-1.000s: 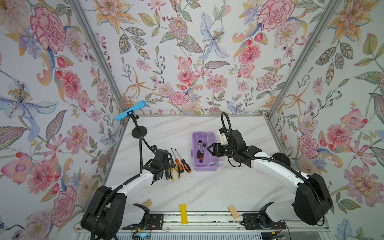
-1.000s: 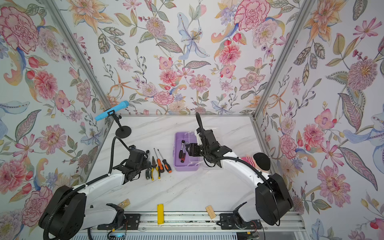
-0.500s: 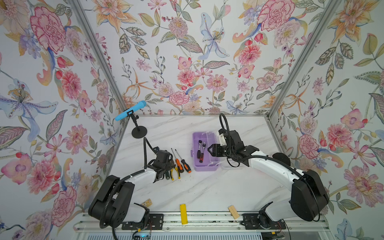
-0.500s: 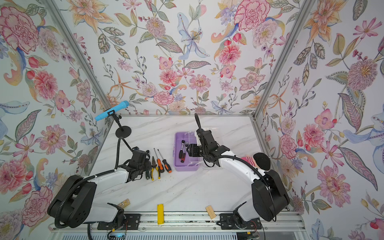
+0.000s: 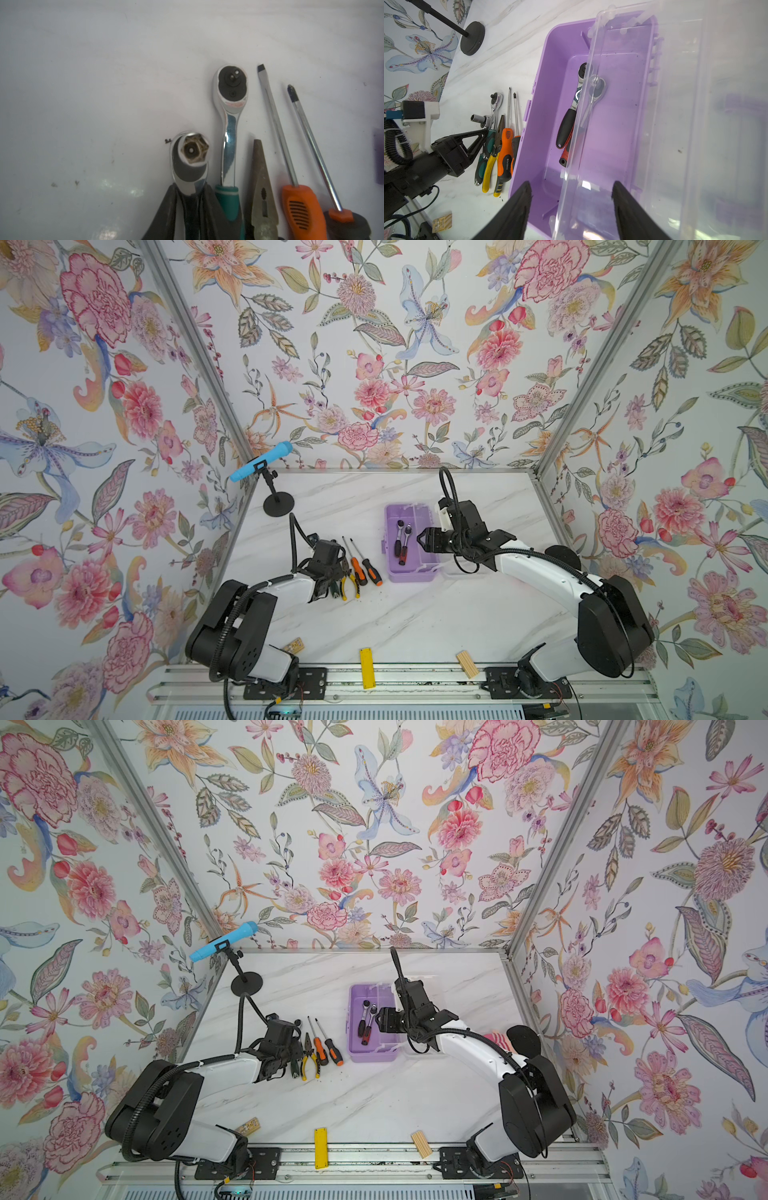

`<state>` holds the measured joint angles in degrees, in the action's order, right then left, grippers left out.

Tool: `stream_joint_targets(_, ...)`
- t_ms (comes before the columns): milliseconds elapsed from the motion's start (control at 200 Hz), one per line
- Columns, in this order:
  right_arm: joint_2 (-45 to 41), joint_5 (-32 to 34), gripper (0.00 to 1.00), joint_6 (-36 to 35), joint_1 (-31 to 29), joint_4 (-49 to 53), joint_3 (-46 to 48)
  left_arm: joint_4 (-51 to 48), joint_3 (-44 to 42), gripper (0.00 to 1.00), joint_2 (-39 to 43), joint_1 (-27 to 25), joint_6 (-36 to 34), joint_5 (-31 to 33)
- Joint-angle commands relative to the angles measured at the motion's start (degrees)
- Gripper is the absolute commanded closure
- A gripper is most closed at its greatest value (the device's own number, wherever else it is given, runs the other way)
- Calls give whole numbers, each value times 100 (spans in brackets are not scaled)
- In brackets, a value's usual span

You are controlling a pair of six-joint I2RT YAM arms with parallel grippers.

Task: Pack the tool kit
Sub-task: 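Lower the left gripper onto the green-handled ratchet with socket and close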

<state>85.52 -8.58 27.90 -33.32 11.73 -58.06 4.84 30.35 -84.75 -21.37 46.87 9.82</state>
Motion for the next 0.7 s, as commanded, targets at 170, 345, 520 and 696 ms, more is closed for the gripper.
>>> stream_joint_targets(170, 123, -12, 36, 30, 71, -19, 67, -198, 5, 84, -352, 50, -185, -3)
stream_joint_targets(345, 143, -50, 36, 44, 80, -31, 68, -214, 33, 91, -367, 49, -256, 17)
stream_joint_targets(520, 161, -103, 36, 48, 104, -30, 15, -375, 194, 100, -353, 53, -382, 74)
stream_joint_targets(696, 185, -179, 36, 65, 123, -34, -54, -616, 436, 100, -79, 56, -557, 90)
